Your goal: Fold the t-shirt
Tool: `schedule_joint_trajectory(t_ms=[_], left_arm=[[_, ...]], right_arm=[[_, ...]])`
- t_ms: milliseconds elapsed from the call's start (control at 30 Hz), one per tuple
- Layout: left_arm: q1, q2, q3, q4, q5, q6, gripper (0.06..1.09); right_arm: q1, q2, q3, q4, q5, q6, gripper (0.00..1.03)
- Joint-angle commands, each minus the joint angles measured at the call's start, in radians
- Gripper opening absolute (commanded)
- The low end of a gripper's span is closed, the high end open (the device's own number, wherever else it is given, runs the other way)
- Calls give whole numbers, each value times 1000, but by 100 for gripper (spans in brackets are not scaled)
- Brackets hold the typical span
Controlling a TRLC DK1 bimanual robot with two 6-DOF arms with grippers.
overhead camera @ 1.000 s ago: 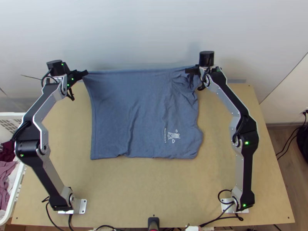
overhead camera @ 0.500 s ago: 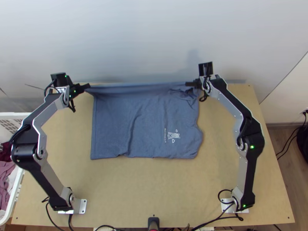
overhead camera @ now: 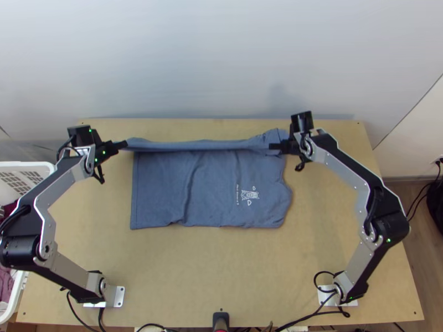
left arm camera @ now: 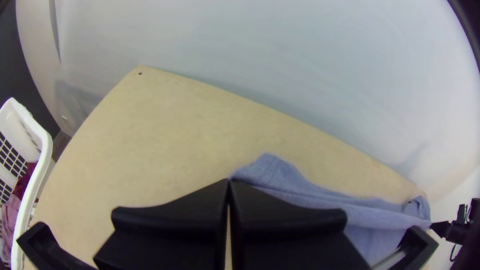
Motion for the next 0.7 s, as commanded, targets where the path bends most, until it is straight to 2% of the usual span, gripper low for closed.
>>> schedule_joint_trajectory(t_ms=[0,667], left_arm=[[-7,-80,-116,4,2,-5,10],[-27,-258,-378,26,2,-15,10]], right_arm=[[6,-90,-160,10,-57,25,3],[-4,-259,-379,59,-78,74,3]])
